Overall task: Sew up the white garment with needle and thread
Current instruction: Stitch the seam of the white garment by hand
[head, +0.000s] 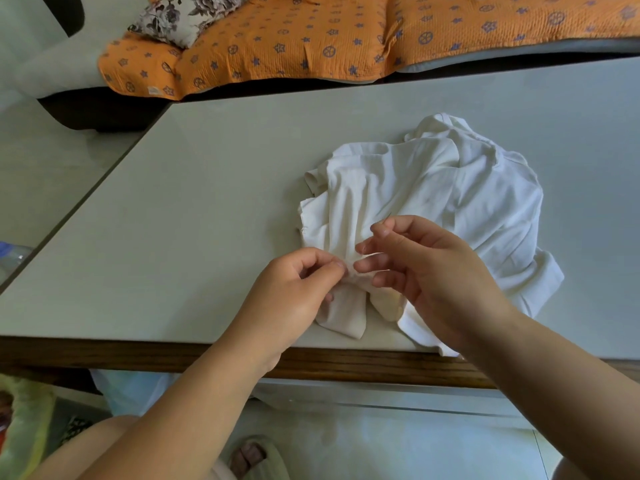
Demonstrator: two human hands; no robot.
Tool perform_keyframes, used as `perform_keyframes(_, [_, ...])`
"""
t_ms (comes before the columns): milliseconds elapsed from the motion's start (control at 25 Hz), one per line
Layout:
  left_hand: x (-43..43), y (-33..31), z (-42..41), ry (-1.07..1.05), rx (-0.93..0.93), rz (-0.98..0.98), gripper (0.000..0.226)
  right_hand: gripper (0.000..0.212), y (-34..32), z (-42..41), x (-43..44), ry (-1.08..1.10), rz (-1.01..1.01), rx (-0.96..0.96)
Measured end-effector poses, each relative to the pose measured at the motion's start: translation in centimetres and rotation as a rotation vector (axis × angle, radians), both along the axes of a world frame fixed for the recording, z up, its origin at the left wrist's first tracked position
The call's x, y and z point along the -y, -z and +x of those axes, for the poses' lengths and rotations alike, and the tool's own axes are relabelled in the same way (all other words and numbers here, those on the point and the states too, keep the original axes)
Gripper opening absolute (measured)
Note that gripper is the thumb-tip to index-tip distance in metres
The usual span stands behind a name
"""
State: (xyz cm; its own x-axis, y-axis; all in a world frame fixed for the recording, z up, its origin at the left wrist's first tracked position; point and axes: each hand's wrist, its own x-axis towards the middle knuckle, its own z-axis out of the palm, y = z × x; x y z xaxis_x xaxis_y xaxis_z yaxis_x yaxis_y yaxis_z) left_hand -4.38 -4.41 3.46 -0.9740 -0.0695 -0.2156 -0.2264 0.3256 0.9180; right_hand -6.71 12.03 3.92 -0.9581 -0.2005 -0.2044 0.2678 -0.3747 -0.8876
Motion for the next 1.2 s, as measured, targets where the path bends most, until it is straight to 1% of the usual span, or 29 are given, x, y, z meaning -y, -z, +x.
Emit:
perform_keyframes(120, [-0.2, -0.4, 0.0, 0.015, 0.072, 0.068, 0.043, 0.009, -0.1, 0.2, 0.0, -0.049, -0.109, -0.007])
perform_keyframes(160, [-0.3, -0.6, -0.1, 0.033, 0.107, 0.120, 0.043, 0.011, -0.2, 0.3, 0.0, -0.073, -0.123, -0.021])
perform_keyframes(320, [-0.5, -1.6, -0.5, 0.066, 0.249, 0.432, 0.029, 0.015, -0.4, 0.9, 0.2, -0.192, -0.100, -0.094])
perform_keyframes(400, [-0.3, -1.5, -0.8, 0.076, 0.242, 0.506, 0.012, 0.015, -0.4, 1.0, 0.2, -0.220, -0.089, -0.106])
perform_keyframes(440, [-0.3, -1.3, -0.9, 0.077, 0.213, 0.488, 0.003, 0.015, -0.5, 1.0, 0.0, -0.222, -0.091, -0.102])
perform_keyframes(480, [-0.3, -1.0, -0.9, 0.096, 0.163, 0.397, 0.010, 0.015, -0.6, 0.9, -0.1, -0.221, -0.097, -0.092])
perform_keyframes(520, [-0.3, -0.9, -0.8, 0.132, 0.110, 0.260, 0.017, 0.014, -0.7, 0.7, -0.3, -0.218, -0.107, -0.082])
perform_keyframes(560, [-0.4, -0.7, -0.7, 0.164, 0.054, 0.127, 0.019, 0.013, -0.7, 0.6, -0.5, -0.213, -0.117, -0.073])
perform_keyframes(600, [-0.6, -0.6, -0.6, 0.180, 0.006, 0.027, 0.016, 0.013, -0.8, 0.4, -0.7, -0.205, -0.126, -0.066])
perform_keyframes(640, [-0.6, -0.6, -0.6, 0.173, -0.039, -0.024, 0.012, 0.011, -0.8, 0.2, -0.9, -0.192, -0.134, -0.059])
perform_keyframes(720, [-0.5, -0.6, -0.7, 0.129, -0.100, -0.061, 0.009, 0.008, -1.0, -0.2, -1.3, -0.151, -0.155, -0.036])
perform_keyframes(880, [-0.4, -0.2, -1.2, 0.096, -0.149, -0.154, 0.008, 0.008, -1.0, -0.9, -2.0, -0.073, -0.172, 0.034])
perform_keyframes(1040, [-1.0, 0.5, -1.9, 0.037, -0.238, -0.262, 0.008, 0.007, -0.5, -1.0, -1.9, -0.071, -0.231, 0.136])
perform_keyframes(1120, [-1.5, 0.5, -2.5, 0.029, -0.290, -0.311, 0.007, 0.003, -0.7, -0.9, -1.9, -0.088, -0.280, 0.153])
perform_keyframes(1200, [-2.2, 0.5, -2.8, 0.043, -0.324, -0.335, 0.007, 0.005, -0.9, -0.8, -2.0, -0.089, -0.311, 0.148])
